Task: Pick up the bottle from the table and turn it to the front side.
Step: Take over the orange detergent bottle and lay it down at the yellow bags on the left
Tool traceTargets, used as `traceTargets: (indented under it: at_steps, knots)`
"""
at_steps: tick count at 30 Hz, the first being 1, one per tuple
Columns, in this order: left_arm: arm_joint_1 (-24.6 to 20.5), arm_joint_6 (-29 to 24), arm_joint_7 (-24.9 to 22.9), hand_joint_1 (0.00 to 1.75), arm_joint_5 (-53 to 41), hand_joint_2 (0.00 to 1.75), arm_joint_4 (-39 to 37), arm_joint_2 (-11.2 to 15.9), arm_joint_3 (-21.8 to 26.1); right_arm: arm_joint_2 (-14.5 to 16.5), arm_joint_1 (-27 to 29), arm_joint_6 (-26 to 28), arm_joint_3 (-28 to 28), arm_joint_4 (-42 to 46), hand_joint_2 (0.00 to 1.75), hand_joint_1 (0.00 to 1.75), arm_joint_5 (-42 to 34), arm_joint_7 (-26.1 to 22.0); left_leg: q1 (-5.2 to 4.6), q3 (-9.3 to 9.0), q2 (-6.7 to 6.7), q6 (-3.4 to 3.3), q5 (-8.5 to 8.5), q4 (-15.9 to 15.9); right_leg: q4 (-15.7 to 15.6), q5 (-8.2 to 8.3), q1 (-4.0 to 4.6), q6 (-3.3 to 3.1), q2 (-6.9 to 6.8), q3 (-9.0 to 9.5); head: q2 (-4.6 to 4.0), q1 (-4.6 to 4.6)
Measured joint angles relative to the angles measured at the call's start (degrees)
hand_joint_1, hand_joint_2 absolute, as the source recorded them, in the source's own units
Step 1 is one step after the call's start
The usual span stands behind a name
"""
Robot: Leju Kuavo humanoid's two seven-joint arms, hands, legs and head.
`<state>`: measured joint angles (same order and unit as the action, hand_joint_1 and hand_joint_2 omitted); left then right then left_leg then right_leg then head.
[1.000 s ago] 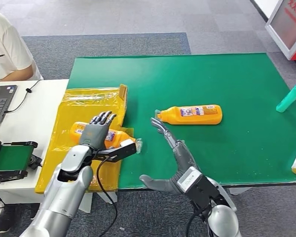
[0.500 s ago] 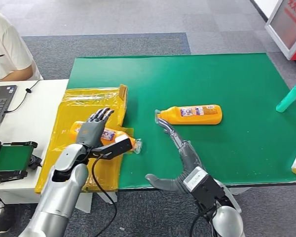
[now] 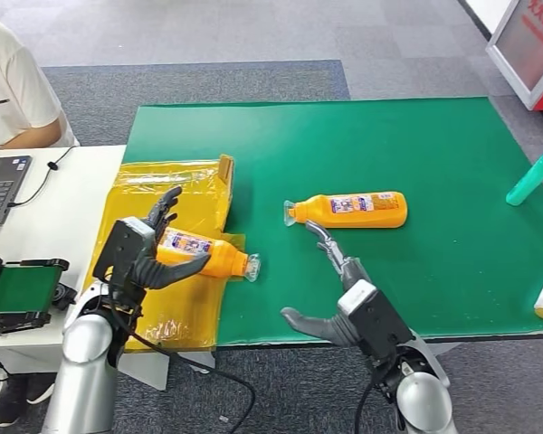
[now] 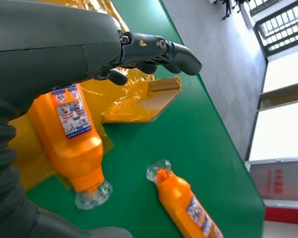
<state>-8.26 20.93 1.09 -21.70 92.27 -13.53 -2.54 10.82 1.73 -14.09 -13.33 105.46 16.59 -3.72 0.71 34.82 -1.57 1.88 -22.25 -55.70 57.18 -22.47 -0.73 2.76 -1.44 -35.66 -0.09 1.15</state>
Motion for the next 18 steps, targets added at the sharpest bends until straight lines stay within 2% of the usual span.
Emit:
traceTargets:
  at_steps: [5,10,18]
  knots:
    - [4.0,1.1,-0.9,0.00,12.1,1.75,4.3,2.2,-0.1,0.0,-3.8,1.2,2.9,-3.8,1.75,0.00,0.3,4.1,-0.01,-0.01,0.00,-0.01,0.01,0.0,0.0,0.01,-0.01,0.01,0.00,0.01,0.00,0.00]
    - [7.7,0.6,1.4,0.00,26.2,1.75,7.5,3.9,-0.1,0.0,-6.9,2.1,6.1,-7.9,1.75,0.00,-0.6,5.1,-0.01,0.00,0.00,-0.01,0.01,0.0,0.0,0.01,-0.01,0.02,-0.01,0.00,-0.01,-0.01]
    - [8.8,-3.5,3.1,0.00,31.2,1.75,11.4,3.8,0.3,0.0,-10.0,6.5,9.8,-11.1,1.75,0.00,2.6,4.9,-0.01,0.01,0.00,-0.01,0.01,0.0,0.0,0.02,-0.01,0.02,-0.01,0.01,0.00,0.01]
